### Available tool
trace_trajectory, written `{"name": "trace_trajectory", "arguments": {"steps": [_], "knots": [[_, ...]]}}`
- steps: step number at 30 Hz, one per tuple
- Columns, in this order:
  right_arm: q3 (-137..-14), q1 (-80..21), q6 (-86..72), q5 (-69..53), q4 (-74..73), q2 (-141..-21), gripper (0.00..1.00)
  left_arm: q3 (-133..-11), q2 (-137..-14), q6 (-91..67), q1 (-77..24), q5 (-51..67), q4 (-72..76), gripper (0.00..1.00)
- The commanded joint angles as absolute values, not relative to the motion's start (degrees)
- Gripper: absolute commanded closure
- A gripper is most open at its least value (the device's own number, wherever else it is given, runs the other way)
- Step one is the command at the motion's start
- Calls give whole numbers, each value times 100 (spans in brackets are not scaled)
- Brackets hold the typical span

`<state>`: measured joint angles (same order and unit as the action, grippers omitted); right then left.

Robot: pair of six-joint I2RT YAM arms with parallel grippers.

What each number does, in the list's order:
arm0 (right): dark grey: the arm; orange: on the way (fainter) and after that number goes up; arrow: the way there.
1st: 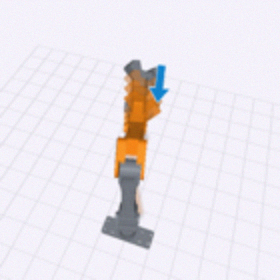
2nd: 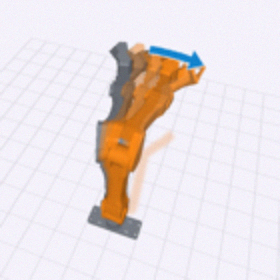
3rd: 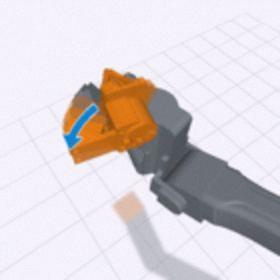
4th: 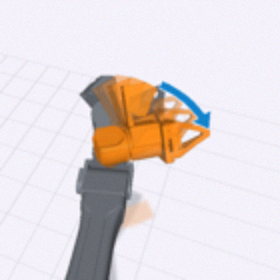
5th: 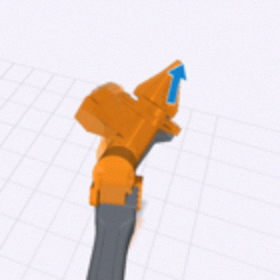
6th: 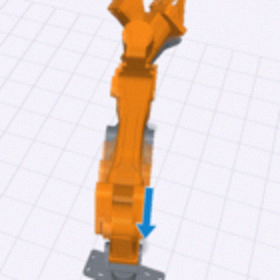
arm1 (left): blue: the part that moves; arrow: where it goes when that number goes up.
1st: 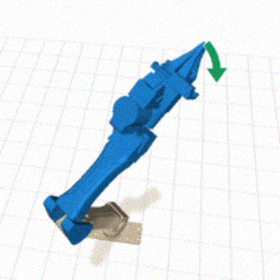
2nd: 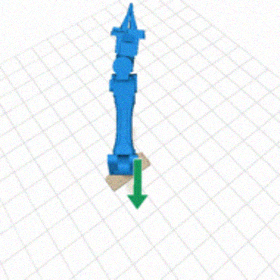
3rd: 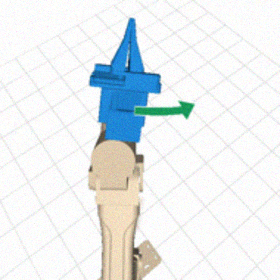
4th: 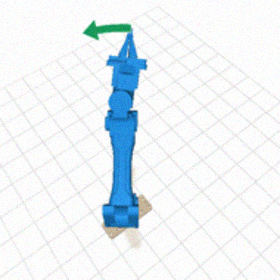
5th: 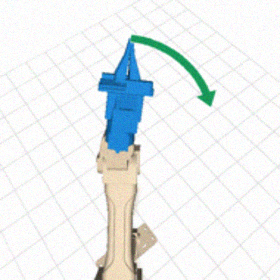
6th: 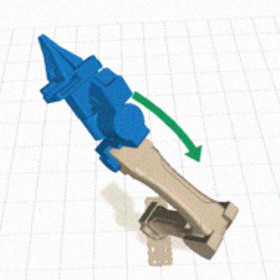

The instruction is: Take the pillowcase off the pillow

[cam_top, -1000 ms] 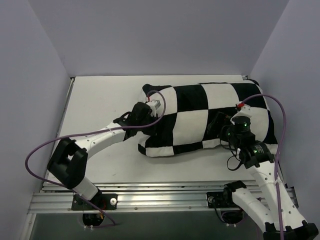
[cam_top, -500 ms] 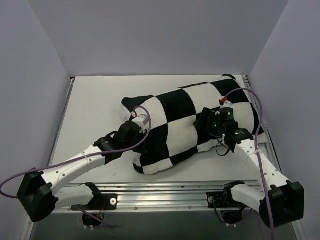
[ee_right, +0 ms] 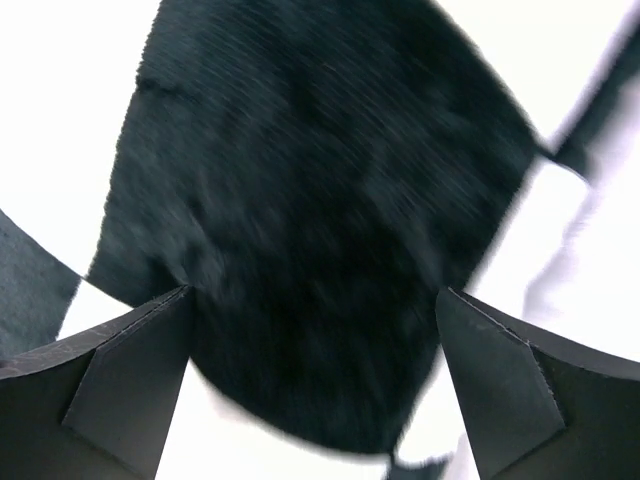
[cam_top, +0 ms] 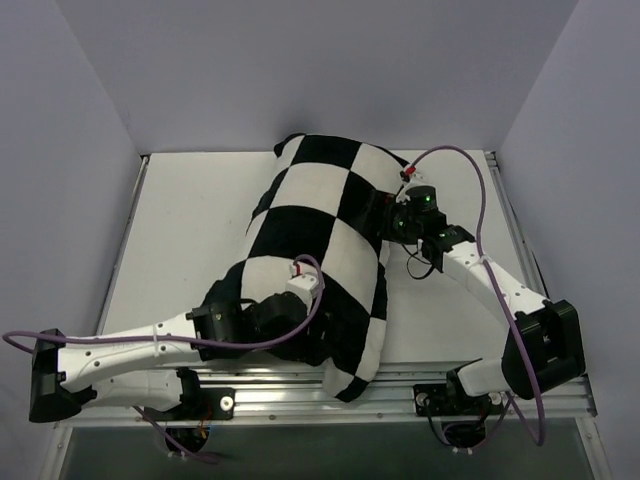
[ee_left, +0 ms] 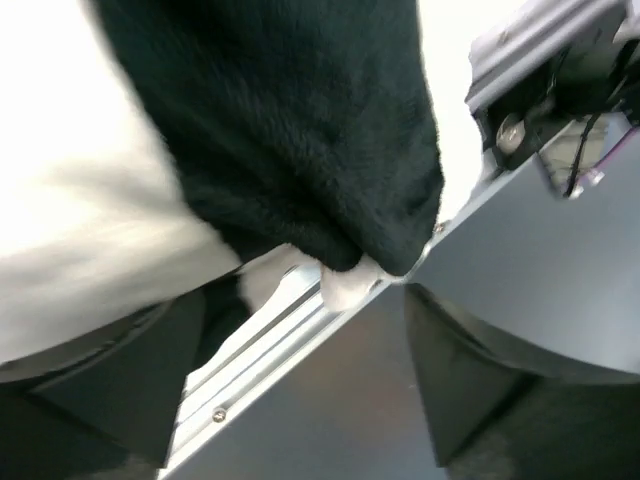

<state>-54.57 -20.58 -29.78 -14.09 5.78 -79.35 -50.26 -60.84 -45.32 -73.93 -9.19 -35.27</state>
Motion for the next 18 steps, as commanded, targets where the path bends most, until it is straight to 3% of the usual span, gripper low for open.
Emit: {"name": "trace_trajectory", "arguments": {"steps": [1, 5, 7, 13, 18], "knots": [[-5739, -1986, -2725, -942, 159, -7402, 0, -6466, -6257, -4571, -7348, -1589, -4577, 3], [-5476, -1645, -2926, -948, 35, -6768, 0, -7645, -6583, -4142, -6910, -2136, -5308, 6], [-5265, -1504, -3075, -1335, 26, -6663, 0, -7945, -6592, -3869, -6217, -1987, -5187, 6], [-4483, -1389, -3524, -1784, 377, -6303, 0, -8024, -6889, -3244, -3935, -828, -4247, 6], [-4079, -1432, -3998, -2004, 1001, -6196, 0, -8200, -7724, -2769, -2788, 481, -3736, 6]]}}
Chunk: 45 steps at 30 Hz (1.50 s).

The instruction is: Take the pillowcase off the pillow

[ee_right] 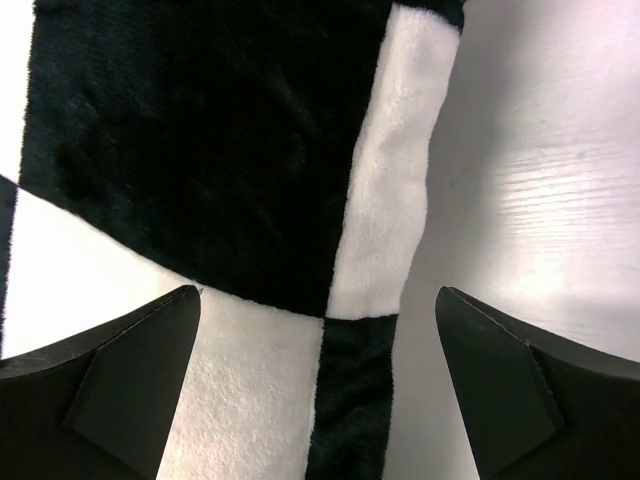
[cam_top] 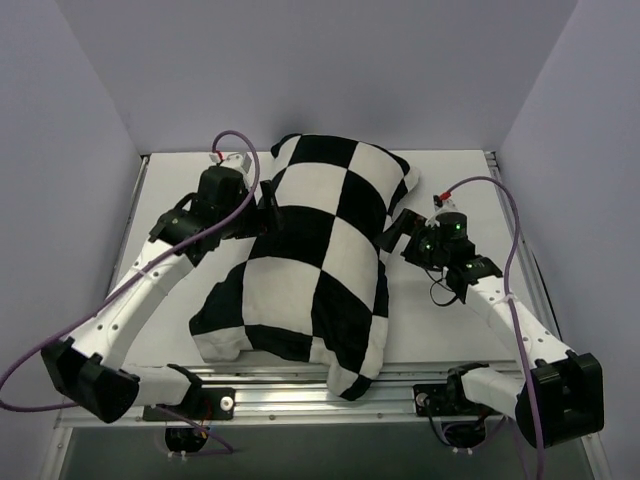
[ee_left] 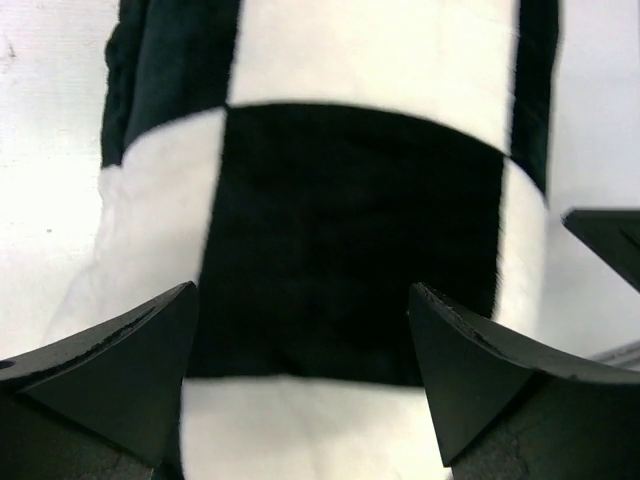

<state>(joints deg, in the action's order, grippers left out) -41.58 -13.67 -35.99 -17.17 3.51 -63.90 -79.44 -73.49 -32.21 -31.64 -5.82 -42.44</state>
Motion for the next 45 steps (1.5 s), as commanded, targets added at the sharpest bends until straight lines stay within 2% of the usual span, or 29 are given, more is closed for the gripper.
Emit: {"name": "trace_trajectory", "arguments": {"steps": [1, 7, 15, 16, 19, 20, 21, 22, 23, 25, 30, 36, 42, 45], "knots": [[-3965, -1450, -4069, -2013, 1333, -6231, 0, -8226, -8013, -2751, -2682, 579, -3622, 6], [-3771, -1547, -4543, -2223, 2607, -6994, 0, -7876, -8674, -2882, -2276, 914, -3289, 6], [-3788, -1810, -4606, -2584, 3515, -8059, 0, -5954, -8403, -3278, -2285, 975, -2488, 6], [-3788, -1828, -4588, -2697, 3646, -8216, 3, -5785, -8359, -3357, -2294, 1010, -2339, 6], [-3832, -1925, -4562, -2987, 3919, -8498, 35, -5169, -8332, -3497, -2303, 1116, -2013, 6], [-3849, -1977, -4562, -3032, 3955, -8543, 56, -5055, -8341, -3533, -2303, 1142, -1952, 6], [-3911, -2004, -4535, -3067, 3972, -8613, 66, -4836, -8350, -3612, -2320, 1186, -1812, 6], [-3946, -2021, -4509, -3137, 3955, -8613, 83, -4738, -8358, -3638, -2329, 1213, -1724, 6], [-3990, -2030, -4439, -3155, 3920, -8605, 91, -4659, -8376, -3682, -2347, 1239, -1627, 6], [-4218, -2048, -4325, -3155, 3605, -8473, 100, -4544, -8446, -3831, -2451, 1300, -1363, 6], [-5061, -2048, -3676, -2945, 2271, -7851, 100, -5044, -8753, -3920, -3136, 1196, -1248, 6], [-6625, -2048, -3024, -2681, 777, -7287, 100, -6002, -8947, -4104, -3972, 1160, -1064, 6], [-8188, -2057, -2426, -2821, -297, -7277, 100, -6723, -8860, -4175, -4323, 1151, -1046, 6], [-8577, -2153, -2373, -3032, -457, -7409, 100, -6698, -8632, -4227, -4394, 1108, -801, 6]]}}
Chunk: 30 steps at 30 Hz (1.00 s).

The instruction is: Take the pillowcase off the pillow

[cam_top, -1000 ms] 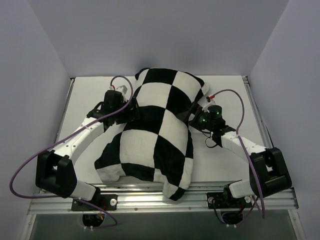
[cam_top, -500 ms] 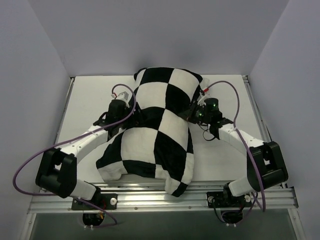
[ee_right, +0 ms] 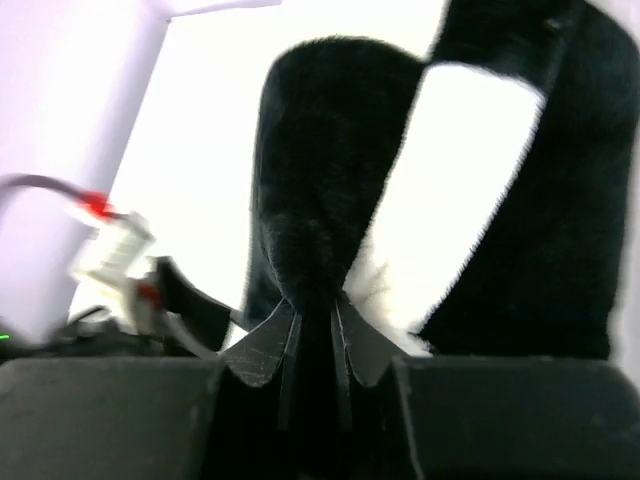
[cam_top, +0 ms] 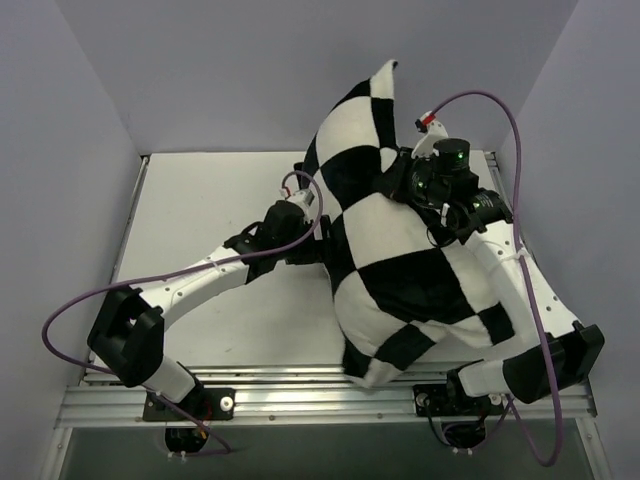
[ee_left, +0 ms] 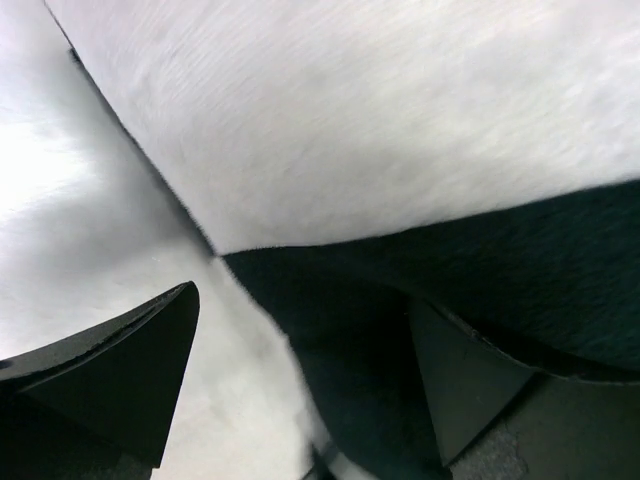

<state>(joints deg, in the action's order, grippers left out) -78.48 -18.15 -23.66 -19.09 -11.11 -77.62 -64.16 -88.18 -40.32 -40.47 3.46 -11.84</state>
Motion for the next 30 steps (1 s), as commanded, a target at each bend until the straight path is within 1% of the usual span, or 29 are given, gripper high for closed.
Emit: {"name": "trace_trajectory", "arguments": {"steps": [1, 4, 6, 9, 10, 12, 13, 15, 16, 17, 18, 19, 20, 22, 23, 25, 26, 29, 30], "knots": [[-8622, -2214, -2382, -3093, -457, -7444, 100, -6602, -8579, -4254, -4395, 1064, -765, 6], [-8543, -2723, -2399, -3024, -291, -7549, 100, -6198, -8263, -4306, -4368, 696, -677, 6], [-8394, -3303, -2400, -2752, -176, -7725, 100, -5917, -8034, -4438, -4316, 371, -712, 6], [-8210, -4005, -2434, -2400, -9, -8138, 100, -5319, -7753, -4859, -3974, 378, -852, 6], [-7974, -4138, -2478, -2295, 209, -8243, 100, -5022, -7656, -4956, -3755, 413, -931, 6], [-7709, -4384, -2663, -2154, 570, -8542, 100, -4721, -7095, -5115, -3578, 256, -1282, 6], [-7464, -4455, -2733, -2153, 806, -8734, 100, -4494, -6571, -5150, -3438, 133, -1727, 6], [-7278, -4622, -2882, -2110, 1001, -8920, 100, -4369, -5971, -5142, -3375, -173, -2326, 6], [-7251, -4693, -2900, -2101, 1063, -9121, 100, -4333, -5324, -5133, -3358, -498, -2990, 6], [-7294, -4772, -2909, -2083, 1055, -9210, 100, -4333, -5013, -5115, -3323, -640, -3319, 6], [-7382, -4938, -2874, -2066, 1037, -9289, 100, -4359, -4688, -5115, -3314, -790, -3992, 6], [-7487, -5026, -2822, -2057, 924, -9464, 98, -4403, -4093, -5124, -3296, -1061, -4330, 6], [-7784, -5123, -2769, -2048, 818, -9544, 88, -4543, -3835, -5133, -3261, -1185, -4611, 6], [-8180, -5325, -2567, -1952, 372, -9755, 76, -4728, -3238, -5124, -3252, -1475, -5418, 6], [-8583, -5387, -2506, -1890, 221, -9808, 62, -4955, -3113, -5072, -3243, -1546, -5623, 6], [-8937, -5475, -2347, -1714, -217, -9870, 48, -5193, -2867, -5027, -3243, -1687, -6159, 6], [-9243, -5493, -2312, -1653, -324, -9870, 36, -5438, -2830, -4993, -3234, -1809, -6292, 6], [-9623, -5511, -2127, -1346, -694, -9783, 22, -5765, -2812, -4870, -3243, -1994, -6583, 6], [-9755, -5511, -2083, -1249, -755, -9730, 20, -5931, -2839, -4826, -3243, -2030, -6592, 6]]}}
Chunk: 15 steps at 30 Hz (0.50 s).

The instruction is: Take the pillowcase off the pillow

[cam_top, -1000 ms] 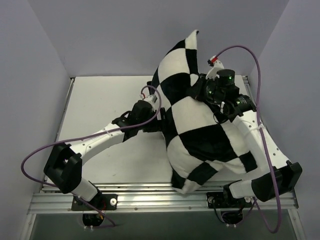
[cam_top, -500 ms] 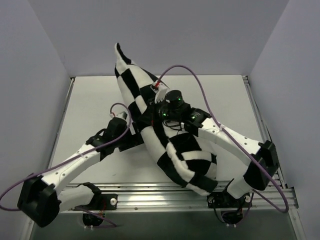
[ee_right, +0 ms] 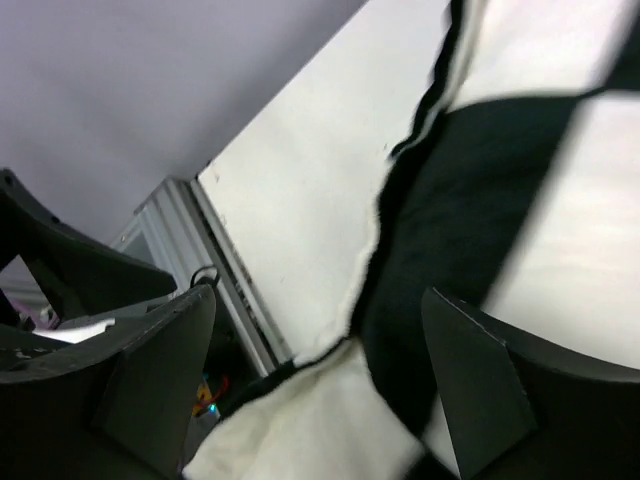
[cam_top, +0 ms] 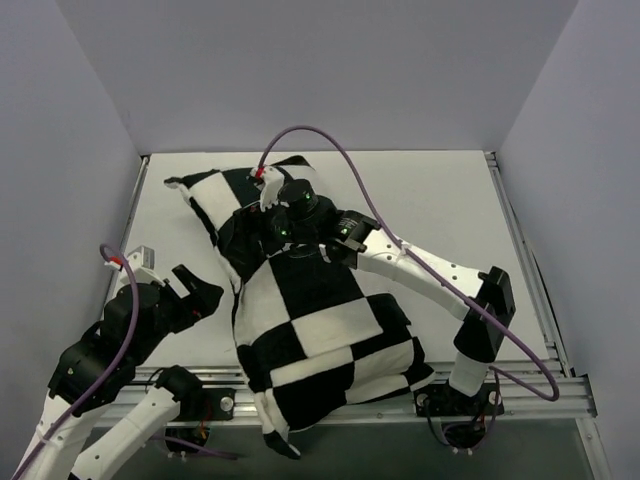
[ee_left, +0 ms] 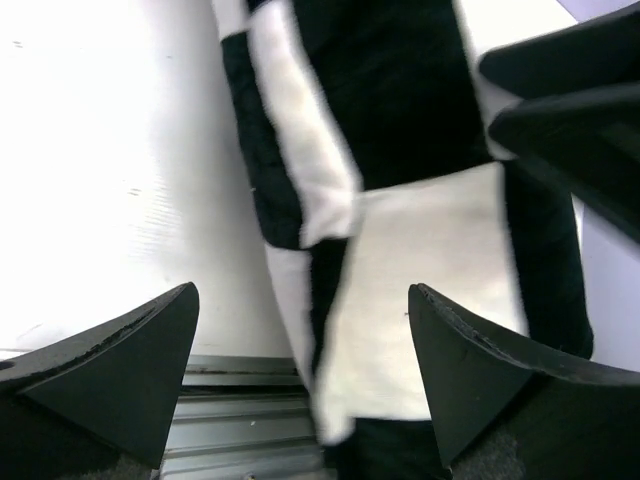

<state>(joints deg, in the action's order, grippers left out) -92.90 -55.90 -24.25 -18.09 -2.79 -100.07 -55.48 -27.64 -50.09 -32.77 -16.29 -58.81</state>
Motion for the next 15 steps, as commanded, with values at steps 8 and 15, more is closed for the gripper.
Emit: {"name": "trace_trajectory", "arguments": {"steps": [8, 15], "knots": [[-8607, -5028, -2073, 149, -1125, -8501, 5, -5977, -3796, -4351, -3234, -1645, -5811, 6], [-6366, -4641, -2162, -560, -1169, -6859, 3, -5362, -4964, -4368, -3208, -923, -4257, 6]]}}
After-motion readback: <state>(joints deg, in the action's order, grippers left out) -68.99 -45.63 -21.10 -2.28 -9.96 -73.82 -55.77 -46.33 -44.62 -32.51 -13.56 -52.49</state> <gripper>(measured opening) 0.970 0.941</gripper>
